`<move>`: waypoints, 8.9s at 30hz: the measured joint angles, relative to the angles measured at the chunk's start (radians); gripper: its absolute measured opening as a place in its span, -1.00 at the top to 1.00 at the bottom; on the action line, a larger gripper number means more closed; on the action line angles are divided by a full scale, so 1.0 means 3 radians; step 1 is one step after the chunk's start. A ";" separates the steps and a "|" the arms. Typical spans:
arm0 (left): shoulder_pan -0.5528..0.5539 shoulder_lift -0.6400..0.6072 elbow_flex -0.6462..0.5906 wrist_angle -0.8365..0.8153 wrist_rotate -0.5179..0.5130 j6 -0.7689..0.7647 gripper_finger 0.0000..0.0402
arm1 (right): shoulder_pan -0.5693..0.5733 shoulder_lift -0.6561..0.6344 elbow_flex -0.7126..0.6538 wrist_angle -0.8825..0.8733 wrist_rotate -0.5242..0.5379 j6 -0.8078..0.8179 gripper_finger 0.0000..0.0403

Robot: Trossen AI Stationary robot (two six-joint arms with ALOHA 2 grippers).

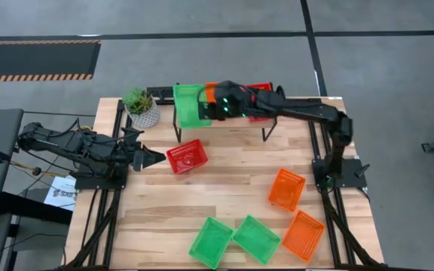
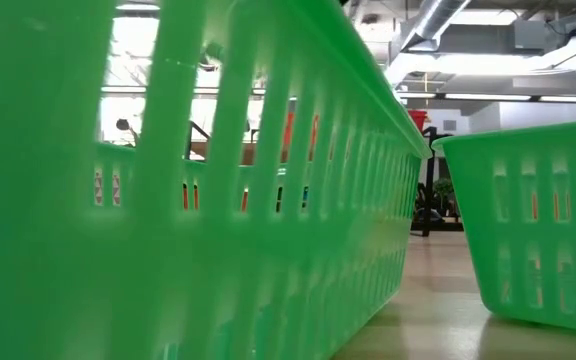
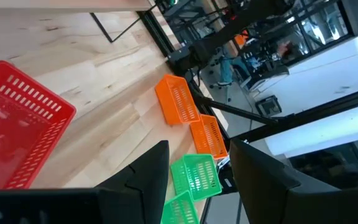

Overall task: Stack baskets on shelf by color
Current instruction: Put the top center green bin on the shelf, then stack the top orange bin on top of the orange bin on the shelf

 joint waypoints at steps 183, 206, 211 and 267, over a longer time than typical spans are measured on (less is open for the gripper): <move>0.0001 0.0003 0.0002 -0.0324 0.0019 -0.0165 0.22 | 0.2012 -0.2085 -0.1700 -0.2534 0.0412 0.2725 0.99; 0.0001 0.0002 0.0002 -0.0320 -0.0163 -0.0030 0.22 | -0.1118 -0.0756 0.0267 -0.1376 -0.0945 -0.1021 1.00; 0.0001 0.0002 0.0002 -0.0322 -0.0179 -0.0117 0.22 | -0.1410 -0.0394 0.0265 -0.1212 -0.1328 -0.1307 1.00; 0.0001 0.0002 0.0002 -0.0264 -0.0618 -0.0425 0.22 | -0.1636 0.0034 0.0266 -0.1088 -0.1742 -0.1557 0.66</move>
